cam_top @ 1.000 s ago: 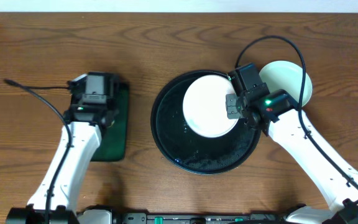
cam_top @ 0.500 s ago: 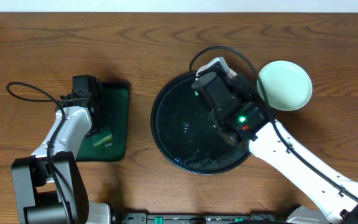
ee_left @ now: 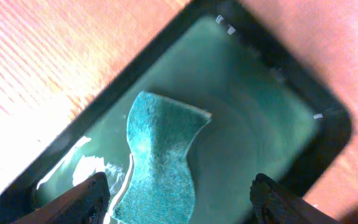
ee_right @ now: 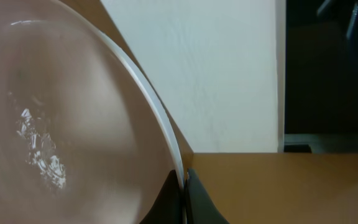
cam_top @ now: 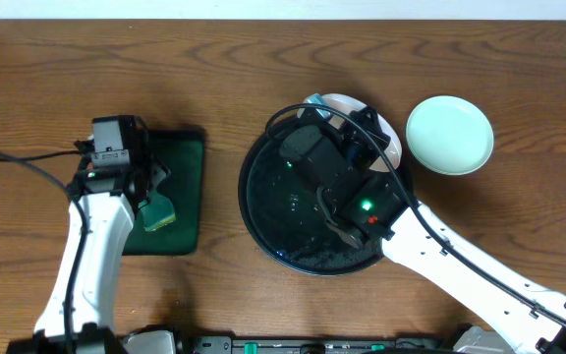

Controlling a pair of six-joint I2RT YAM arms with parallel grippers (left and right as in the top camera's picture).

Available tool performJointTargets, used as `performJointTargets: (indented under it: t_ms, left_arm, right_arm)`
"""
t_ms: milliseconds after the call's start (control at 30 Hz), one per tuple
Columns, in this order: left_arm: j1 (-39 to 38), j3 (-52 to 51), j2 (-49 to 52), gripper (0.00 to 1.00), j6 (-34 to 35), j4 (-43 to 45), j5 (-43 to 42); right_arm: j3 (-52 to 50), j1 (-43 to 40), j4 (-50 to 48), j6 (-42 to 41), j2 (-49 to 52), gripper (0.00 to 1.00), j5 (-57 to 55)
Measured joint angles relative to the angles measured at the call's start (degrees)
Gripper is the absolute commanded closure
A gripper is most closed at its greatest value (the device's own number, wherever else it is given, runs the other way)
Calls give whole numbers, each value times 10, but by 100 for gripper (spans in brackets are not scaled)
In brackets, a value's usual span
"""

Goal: Clean dirty plates on tray and stack at the side

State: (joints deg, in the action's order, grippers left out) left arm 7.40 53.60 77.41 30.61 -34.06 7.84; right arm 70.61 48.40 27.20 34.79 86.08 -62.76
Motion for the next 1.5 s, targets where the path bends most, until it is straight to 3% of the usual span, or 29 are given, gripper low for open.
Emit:
performJointTargets:
  t_ms: [233, 533, 767, 867, 933, 1033, 1133, 1233, 1333, 1500]
  left_arm:
    - [0, 0, -14, 19, -4, 0, 0]
    - [0, 0, -14, 19, -4, 0, 0]
    - [0, 0, -14, 19, -4, -1, 0]
    - [0, 0, -14, 19, -4, -1, 0]
    - [0, 0, -14, 19, -4, 0, 0]
    - [0, 0, -14, 19, -4, 0, 0]
    - [0, 0, -14, 19, -4, 0, 0]
    - [0, 0, -14, 19, -4, 0, 0]
    - [0, 0, -14, 19, -4, -1, 0]
    - [0, 0, -14, 19, -4, 0, 0]
  right_arm:
    - [2, -72, 73, -134, 0, 99, 189]
    - [2, -454, 88, -330, 8, 99, 571]
    - [3, -664, 72, -393, 59, 99, 708]
    - [3, -696, 49, -415, 103, 99, 737]
    - [3, -704, 31, -427, 134, 89, 754]
    - [3, -705, 15, -436, 167, 85, 776]
    - [3, -704, 7, -445, 180, 69, 791]
    - [3, -701, 11, -448, 181, 62, 800]
    - [3, -695, 40, -450, 177, 56, 815]
    - [2, -685, 156, -461, 101, 54, 825]
